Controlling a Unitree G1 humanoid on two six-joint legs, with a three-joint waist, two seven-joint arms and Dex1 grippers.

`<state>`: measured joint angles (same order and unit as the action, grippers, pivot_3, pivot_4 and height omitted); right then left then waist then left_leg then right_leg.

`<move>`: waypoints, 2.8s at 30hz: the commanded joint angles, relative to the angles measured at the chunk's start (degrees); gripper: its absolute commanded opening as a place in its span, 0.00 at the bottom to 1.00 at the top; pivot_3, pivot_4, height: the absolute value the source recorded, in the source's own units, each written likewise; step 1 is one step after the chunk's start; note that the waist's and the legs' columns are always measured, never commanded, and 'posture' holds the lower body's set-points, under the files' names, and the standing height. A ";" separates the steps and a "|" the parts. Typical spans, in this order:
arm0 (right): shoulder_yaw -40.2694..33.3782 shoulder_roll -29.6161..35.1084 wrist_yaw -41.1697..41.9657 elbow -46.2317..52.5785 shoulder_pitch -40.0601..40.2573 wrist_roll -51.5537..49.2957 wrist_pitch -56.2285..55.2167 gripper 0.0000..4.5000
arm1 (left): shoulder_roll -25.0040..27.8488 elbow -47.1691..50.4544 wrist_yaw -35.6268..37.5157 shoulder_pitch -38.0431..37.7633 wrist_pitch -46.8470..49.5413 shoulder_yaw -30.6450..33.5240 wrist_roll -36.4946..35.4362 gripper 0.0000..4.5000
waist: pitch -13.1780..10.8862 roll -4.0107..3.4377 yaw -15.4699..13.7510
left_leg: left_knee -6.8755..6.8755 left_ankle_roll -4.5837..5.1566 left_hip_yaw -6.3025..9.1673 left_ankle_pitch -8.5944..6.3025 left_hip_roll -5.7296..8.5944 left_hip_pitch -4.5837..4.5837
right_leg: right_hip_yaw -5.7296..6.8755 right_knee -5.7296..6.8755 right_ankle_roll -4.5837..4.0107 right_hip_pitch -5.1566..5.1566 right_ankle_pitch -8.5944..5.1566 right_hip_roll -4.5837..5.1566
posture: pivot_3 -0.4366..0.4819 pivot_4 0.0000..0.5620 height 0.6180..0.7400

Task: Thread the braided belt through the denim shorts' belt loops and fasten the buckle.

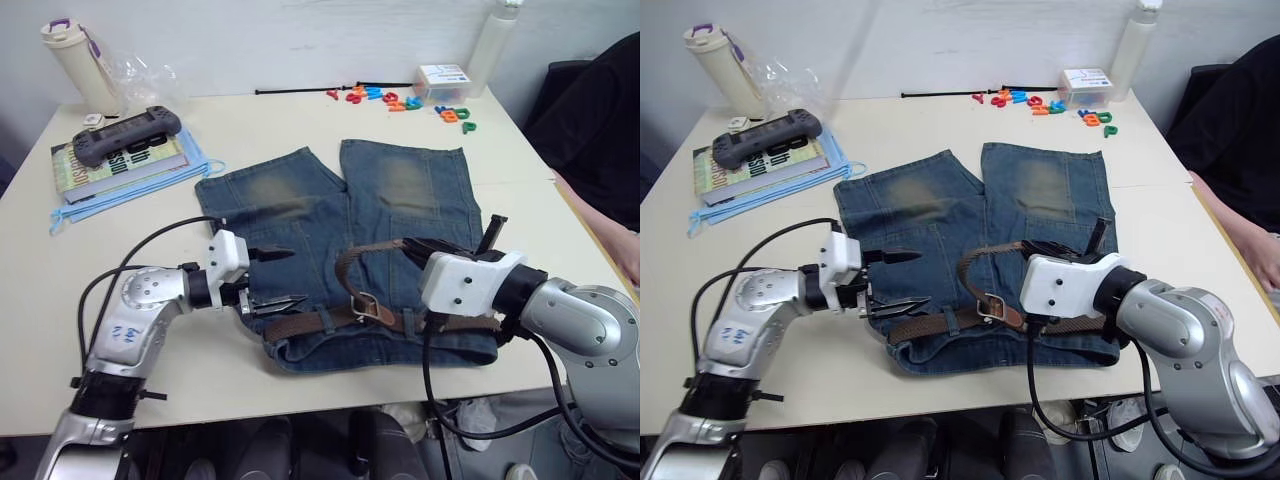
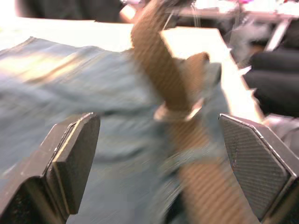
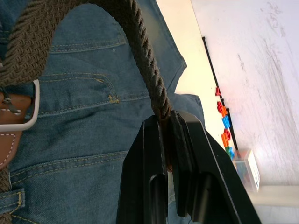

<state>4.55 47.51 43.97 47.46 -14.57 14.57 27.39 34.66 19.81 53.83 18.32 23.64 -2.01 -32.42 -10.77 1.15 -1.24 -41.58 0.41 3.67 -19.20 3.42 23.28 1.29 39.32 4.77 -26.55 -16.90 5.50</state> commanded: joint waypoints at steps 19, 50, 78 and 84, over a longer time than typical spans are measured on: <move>10.44 -3.40 -0.41 -3.74 -9.41 11.96 -0.79 0.00 | -8.57 11.92 -24.73 5.96 6.48 -9.49 19.18 0.99 | -0.05 0.10 -0.16 | -0.01 -0.30 -0.02 0.16 0.02 0.01 | 0.01 0.01 0.00 0.00 0.00 -0.04 | 0.48 0.27 0.34; 9.59 -10.62 0.27 -1.36 -7.93 13.67 1.59 0.00 | -14.42 9.11 -26.37 5.96 13.18 -6.83 16.72 0.02 | -0.06 0.10 -0.10 | -0.01 -0.33 -0.02 0.18 0.02 0.00 | 0.01 0.04 0.00 -0.02 0.00 -0.05 | 0.48 0.27 0.34; -3.82 -24.01 6.79 9.00 -2.41 -16.83 45.05 0.01 | -14.85 7.89 -18.20 -3.00 15.10 6.00 -2.21 0.00 | -0.05 0.08 -0.04 | 0.00 -0.12 0.05 0.02 -0.02 -0.04 | 0.05 0.08 -0.07 -0.03 -0.04 -0.05 | 0.48 0.27 0.34; 0.25 -24.80 1.79 7.62 -1.83 -18.00 43.81 0.01 | -13.43 8.97 -17.79 -4.20 15.11 6.19 -2.56 0.00 | -0.05 0.08 -0.04 | 0.00 -0.13 0.06 -0.01 -0.03 -0.04 | 0.06 0.08 -0.07 -0.03 -0.04 -0.06 | 0.48 0.27 0.34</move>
<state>2.48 23.09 49.29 50.18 -16.63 -2.30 72.76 20.20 26.17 35.24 15.33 39.87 3.23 -33.54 -10.82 1.23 -1.28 -41.58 0.28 3.72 -19.21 3.39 23.24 1.34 39.40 4.69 -26.58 -16.94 5.44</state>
